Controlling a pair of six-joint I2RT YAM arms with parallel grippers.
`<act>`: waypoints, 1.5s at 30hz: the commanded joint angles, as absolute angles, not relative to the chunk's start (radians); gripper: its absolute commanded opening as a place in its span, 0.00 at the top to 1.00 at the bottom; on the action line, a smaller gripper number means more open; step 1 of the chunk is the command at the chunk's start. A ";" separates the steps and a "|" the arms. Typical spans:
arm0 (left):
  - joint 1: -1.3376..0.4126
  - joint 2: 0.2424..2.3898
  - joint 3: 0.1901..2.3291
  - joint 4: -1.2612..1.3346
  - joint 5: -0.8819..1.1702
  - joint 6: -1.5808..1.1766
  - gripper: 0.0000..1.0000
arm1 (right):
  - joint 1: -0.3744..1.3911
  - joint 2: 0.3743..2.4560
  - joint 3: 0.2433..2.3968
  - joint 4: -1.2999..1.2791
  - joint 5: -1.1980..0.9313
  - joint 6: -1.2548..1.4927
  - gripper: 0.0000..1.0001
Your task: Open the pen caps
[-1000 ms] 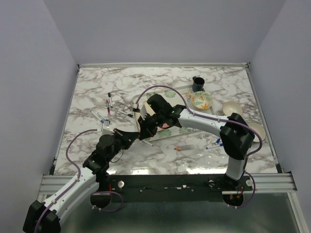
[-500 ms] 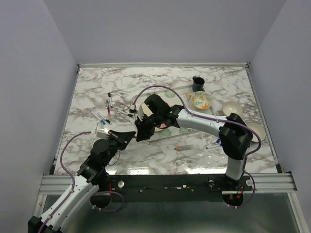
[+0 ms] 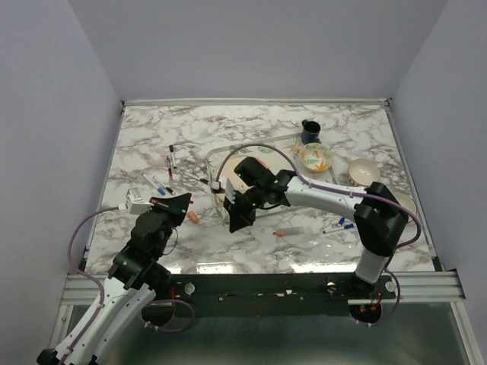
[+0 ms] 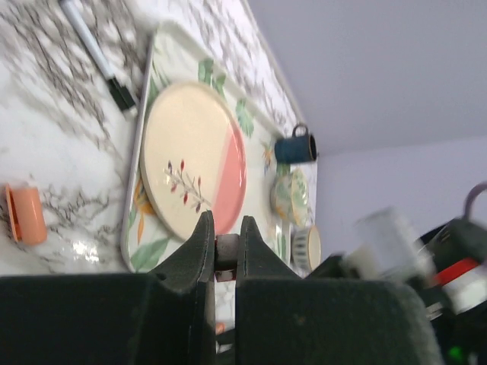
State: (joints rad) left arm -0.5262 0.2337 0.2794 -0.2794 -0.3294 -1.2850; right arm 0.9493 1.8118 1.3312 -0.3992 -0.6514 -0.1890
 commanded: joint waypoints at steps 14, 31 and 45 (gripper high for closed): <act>-0.515 0.236 0.186 -0.566 -0.506 -1.371 1.00 | 0.899 1.614 1.120 -0.676 -0.413 -0.560 1.00; -0.499 0.442 0.097 -0.410 -0.532 -1.382 0.69 | 0.894 1.674 1.103 -0.735 -0.370 -0.627 0.99; -0.474 0.421 0.139 -0.442 -0.534 -1.358 0.55 | 0.896 1.626 0.920 -0.683 -0.207 -0.637 0.98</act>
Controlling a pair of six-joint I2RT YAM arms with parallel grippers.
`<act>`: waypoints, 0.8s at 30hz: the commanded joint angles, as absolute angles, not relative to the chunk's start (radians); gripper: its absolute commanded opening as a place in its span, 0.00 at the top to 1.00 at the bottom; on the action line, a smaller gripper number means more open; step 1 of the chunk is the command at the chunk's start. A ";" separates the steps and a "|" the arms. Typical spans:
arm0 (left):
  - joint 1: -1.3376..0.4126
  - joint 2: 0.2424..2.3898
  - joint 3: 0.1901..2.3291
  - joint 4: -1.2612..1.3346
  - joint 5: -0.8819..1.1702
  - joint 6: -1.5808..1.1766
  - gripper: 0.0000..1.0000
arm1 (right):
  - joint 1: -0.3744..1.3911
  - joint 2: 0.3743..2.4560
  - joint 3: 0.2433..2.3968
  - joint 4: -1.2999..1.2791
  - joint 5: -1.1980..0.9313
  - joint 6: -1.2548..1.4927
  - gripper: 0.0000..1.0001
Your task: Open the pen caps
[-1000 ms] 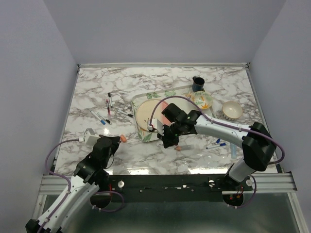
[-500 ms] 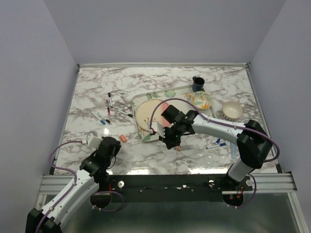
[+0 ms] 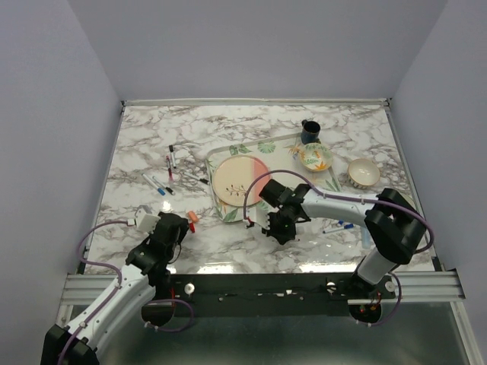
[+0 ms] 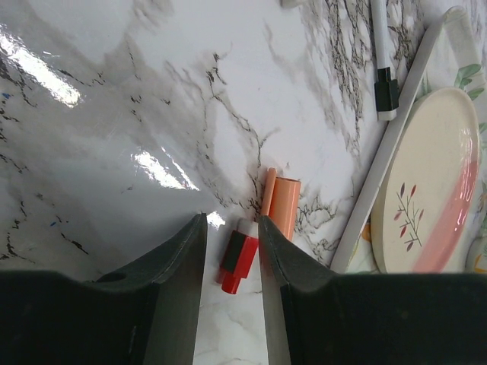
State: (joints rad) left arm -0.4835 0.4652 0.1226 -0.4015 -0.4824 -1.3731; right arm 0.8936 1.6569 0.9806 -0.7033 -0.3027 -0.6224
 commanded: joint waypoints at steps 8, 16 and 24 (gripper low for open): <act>-0.476 0.322 0.228 -0.526 -0.535 -1.310 0.50 | 0.896 1.614 0.896 -0.672 -0.172 -0.637 0.79; -0.476 0.284 0.308 -0.548 -0.520 -1.243 0.48 | 0.896 1.549 0.882 -0.684 -0.170 -0.649 0.65; -0.476 0.256 0.354 -0.537 -0.494 -1.155 0.43 | 0.890 1.448 0.893 -0.767 -0.227 -0.716 0.64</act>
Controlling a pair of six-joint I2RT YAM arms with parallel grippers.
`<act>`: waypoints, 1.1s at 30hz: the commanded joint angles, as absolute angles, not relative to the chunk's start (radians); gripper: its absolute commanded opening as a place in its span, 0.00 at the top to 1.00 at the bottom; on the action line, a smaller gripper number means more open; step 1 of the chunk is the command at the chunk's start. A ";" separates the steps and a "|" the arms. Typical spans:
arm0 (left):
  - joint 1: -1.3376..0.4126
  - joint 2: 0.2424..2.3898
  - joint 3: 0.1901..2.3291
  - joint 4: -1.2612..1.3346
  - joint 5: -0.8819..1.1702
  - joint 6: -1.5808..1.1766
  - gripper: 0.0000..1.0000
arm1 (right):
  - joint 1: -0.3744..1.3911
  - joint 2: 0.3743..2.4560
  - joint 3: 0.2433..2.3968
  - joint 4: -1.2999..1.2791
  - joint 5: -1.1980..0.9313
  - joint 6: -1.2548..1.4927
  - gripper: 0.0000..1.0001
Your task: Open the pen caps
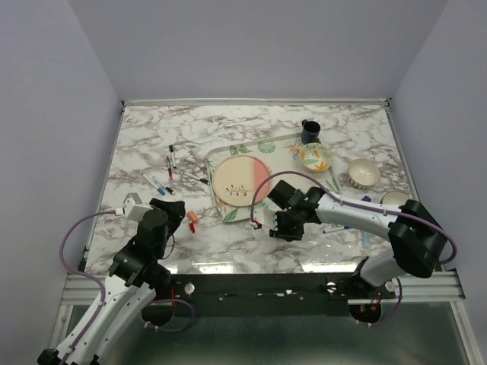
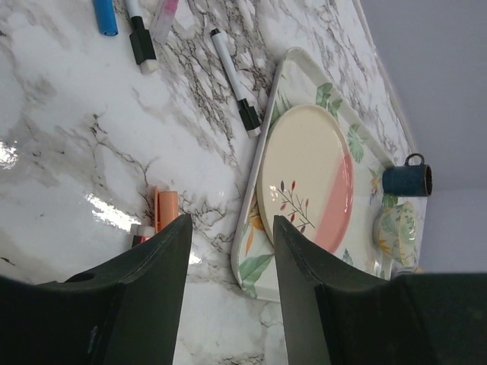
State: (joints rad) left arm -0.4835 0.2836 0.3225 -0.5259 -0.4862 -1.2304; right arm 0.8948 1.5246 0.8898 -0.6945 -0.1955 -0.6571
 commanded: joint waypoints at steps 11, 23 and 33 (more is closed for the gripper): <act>-0.476 0.207 0.350 -0.494 -0.448 -1.046 0.34 | 0.646 1.302 0.864 -0.922 -0.247 -0.845 0.62; -0.476 0.235 0.299 -0.338 -0.265 -0.916 0.21 | 0.330 1.125 0.631 -0.887 -0.291 -1.302 0.44; -0.476 0.236 0.288 -0.319 -0.221 -0.908 0.20 | 0.327 1.262 0.617 -0.764 -0.259 -1.356 0.46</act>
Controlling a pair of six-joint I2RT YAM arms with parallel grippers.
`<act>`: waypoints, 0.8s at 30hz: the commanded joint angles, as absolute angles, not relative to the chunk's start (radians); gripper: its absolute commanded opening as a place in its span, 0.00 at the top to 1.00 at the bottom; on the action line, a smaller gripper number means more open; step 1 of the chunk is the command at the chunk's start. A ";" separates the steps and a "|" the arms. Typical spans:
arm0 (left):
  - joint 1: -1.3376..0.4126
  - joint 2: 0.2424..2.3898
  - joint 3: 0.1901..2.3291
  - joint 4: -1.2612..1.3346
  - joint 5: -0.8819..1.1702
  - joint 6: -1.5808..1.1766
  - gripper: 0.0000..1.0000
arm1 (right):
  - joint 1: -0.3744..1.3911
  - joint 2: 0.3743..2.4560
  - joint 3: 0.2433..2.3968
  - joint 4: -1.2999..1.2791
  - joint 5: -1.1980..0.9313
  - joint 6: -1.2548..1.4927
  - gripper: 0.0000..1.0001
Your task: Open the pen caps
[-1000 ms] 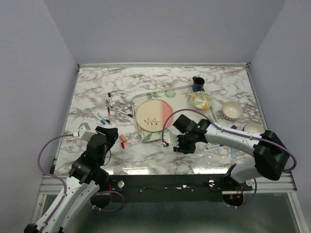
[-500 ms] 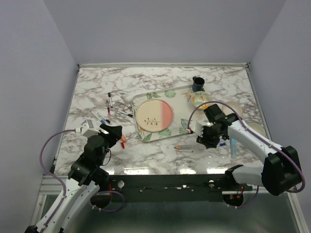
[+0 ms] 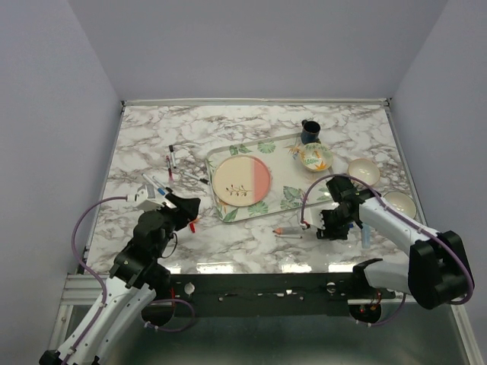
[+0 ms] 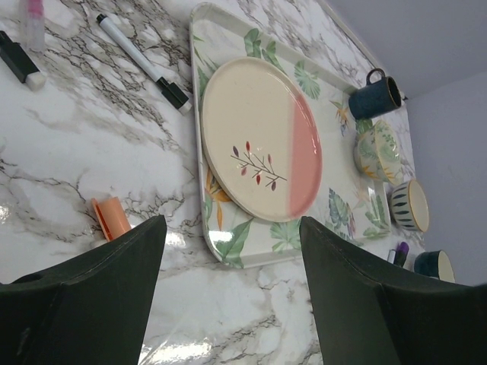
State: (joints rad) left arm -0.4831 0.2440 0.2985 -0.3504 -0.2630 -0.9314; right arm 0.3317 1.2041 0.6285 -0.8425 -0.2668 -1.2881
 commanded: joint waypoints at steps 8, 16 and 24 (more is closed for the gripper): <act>-0.477 0.219 0.285 -0.316 -0.206 -0.908 0.20 | 0.327 1.345 0.589 -0.730 -0.256 -1.348 0.70; -0.476 0.227 0.284 -0.313 -0.195 -0.908 0.20 | 0.328 1.353 0.566 -0.723 -0.308 -1.325 0.93; -0.476 0.251 0.246 -0.174 -0.029 -0.871 0.16 | 0.328 1.267 0.751 -0.874 -0.445 -1.214 0.99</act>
State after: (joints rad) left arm -0.4831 0.2333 0.2844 -0.2981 -0.1703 -0.9165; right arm 0.3298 1.2964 0.6510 -0.8165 -0.2958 -1.2873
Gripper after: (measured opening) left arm 0.823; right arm 0.134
